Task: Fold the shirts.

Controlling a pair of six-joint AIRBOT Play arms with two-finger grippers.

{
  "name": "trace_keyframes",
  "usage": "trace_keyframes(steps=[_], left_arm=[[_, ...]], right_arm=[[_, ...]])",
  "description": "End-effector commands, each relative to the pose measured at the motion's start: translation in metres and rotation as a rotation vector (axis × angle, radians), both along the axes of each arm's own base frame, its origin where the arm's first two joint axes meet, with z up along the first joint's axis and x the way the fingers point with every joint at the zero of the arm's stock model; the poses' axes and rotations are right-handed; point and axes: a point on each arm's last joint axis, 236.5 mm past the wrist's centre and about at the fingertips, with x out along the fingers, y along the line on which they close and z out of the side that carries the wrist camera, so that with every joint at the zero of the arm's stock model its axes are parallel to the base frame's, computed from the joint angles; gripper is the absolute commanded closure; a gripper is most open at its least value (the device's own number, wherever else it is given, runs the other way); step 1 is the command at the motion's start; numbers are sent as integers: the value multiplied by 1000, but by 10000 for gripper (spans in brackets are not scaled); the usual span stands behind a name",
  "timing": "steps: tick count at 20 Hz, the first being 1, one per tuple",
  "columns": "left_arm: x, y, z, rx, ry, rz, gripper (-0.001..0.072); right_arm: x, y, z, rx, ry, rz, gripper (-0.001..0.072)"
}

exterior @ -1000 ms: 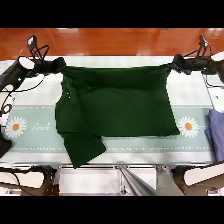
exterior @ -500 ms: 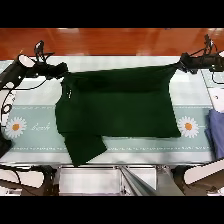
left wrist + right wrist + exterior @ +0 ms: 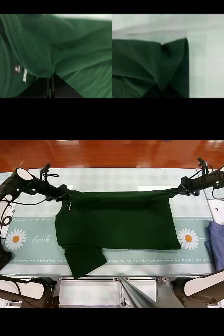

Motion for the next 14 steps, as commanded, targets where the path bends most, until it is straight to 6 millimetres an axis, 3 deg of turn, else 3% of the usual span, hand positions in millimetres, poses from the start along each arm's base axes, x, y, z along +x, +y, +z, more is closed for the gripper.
trace_keyframes(steps=[1, 7, 8, 9, 10, 11, 14], left_arm=[[-25, -4, -14, -14, 91, -40, 687], [-36, -4, -25, -14, 117, -59, 687], [-36, -4, -25, -14, 118, -57, 683], [-36, -4, -25, -14, 119, -57, 593], [-37, -4, -24, -18, 129, -45, 370], [-38, -2, -20, -17, 140, -48, 206], [-38, 23, 18, -14, 163, -56, 203]], right_arm=[[-21, 2, -21, -13, 78, 26, 691], [-24, 4, -32, -13, 90, 10, 688], [-24, 5, -33, -13, 94, 5, 620], [-24, 7, -33, -12, 106, -3, 463], [-25, 8, -33, -10, 116, -9, 338], [-28, 12, -32, -1, 138, -19, 295], [-39, -7, -9, 23, 167, -62, 295]])
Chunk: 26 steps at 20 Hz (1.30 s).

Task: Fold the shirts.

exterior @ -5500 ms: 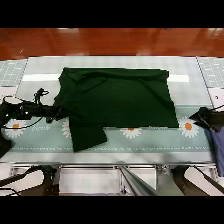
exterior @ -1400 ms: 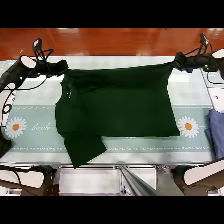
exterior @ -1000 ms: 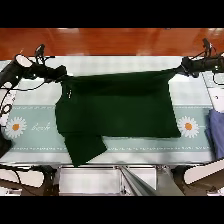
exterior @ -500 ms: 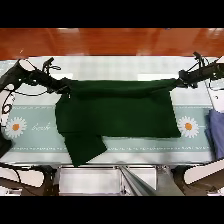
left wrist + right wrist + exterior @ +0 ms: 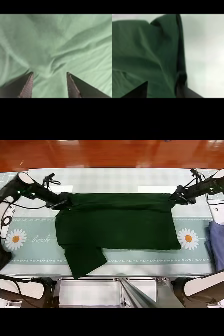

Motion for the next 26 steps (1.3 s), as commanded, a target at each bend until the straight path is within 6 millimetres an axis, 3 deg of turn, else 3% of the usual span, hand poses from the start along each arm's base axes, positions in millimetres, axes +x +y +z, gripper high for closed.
trace_keyframes(steps=[1, 4, 6, 8, 10, 13, 16, 19, 22, 26], left_arm=[[-2, 28, 45, 0, 6, 14, 203], [-8, 68, 89, 26, -94, 126, 203], [-36, 82, 88, 32, -99, 204, 203], [-79, 81, 64, 27, -58, 260, 204], [-124, 63, 40, -29, -32, 281, 205], [-178, 47, 9, -89, 31, 365, 205], [-218, 35, -9, -135, 131, 404, 205], [-237, 19, -28, -160, 221, 421, 205], [-230, 0, -29, -191, 208, 393, 205], [-231, -20, -47, -148, 239, 319, 204]], right_arm=[[-13, -24, 28, 11, 21, -67, 295], [-40, -69, 55, -67, -7, -161, 295], [-68, -79, 47, -85, -19, -248, 295], [-102, -64, 24, -45, -31, -302, 295], [-125, -38, 14, 58, -82, -329, 295], [-147, -5, 15, 193, -151, -362, 295], [-152, 4, 24, 193, -202, -383, 295], [-148, 6, 36, 197, -240, -388, 296], [-149, 7, 36, 201, -237, -386, 296], [-149, 7, 36, 200, -238, -385, 296]])
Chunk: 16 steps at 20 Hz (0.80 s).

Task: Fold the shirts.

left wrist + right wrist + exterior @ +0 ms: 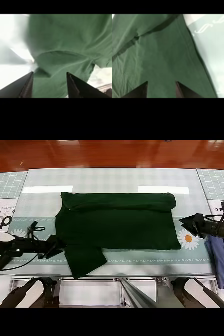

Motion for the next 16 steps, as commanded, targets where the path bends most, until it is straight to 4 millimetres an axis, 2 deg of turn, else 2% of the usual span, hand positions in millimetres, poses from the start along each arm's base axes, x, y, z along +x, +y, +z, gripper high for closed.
trace_keyframes(steps=[1, 4, 5, 6, 8, 9, 11, 12, 16], left_arm=[[1, -22, -16, 1, 28, -32, 204], [10, -41, -24, -17, 16, -49, 220], [12, -44, -23, -16, 12, -62, 524], [15, -45, -20, -15, -8, -79, 687], [21, -46, -10, -22, -41, -101, 687], [25, -46, -6, -21, -59, -106, 687], [34, -44, -2, -13, -84, -103, 687], [38, -43, -2, -6, -94, -97, 687], [41, -41, -3, 3, -102, -88, 687]], right_arm=[[0, 1, 1, 4, -6, -1, 296], [2, -2, 2, 0, -10, -12, 296], [2, -7, 4, -1, -14, -26, 296], [0, -16, 6, 4, -12, -53, 296], [-17, -49, -3, -7, 60, -155, 296], [-41, -66, -20, -28, 183, -222, 296], [-95, -78, -51, -78, 425, -216, 296], [-111, -77, -60, -74, 509, -199, 296], [-117, -36, -69, 37, 561, 7, 295]])
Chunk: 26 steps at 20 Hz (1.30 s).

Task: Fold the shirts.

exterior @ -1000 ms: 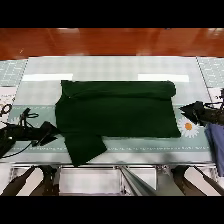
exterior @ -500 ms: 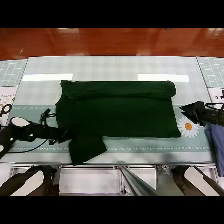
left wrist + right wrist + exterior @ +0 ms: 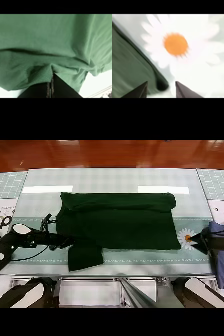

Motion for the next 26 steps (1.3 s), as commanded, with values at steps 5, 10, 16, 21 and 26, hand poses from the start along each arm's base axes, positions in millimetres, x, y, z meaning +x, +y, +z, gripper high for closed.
trace_keyframes(steps=[5, 10, 16, 21, 26], left_arm=[[8, 2, 1, 11, -24, 13, 687], [8, 2, 1, 11, -25, 13, 687], [8, 2, 1, 9, -26, 15, 687], [32, 14, 16, 18, -80, 49, 687], [81, 30, 55, 37, -223, 51, 687]], right_arm=[[-10, 41, -20, 142, 112, 150, 294], [4, 68, -26, 180, 104, 211, 294], [23, 83, -28, 159, 61, 227, 540], [33, 87, -16, 182, -12, 285, 691], [111, 72, 29, 160, -247, 183, 691]])
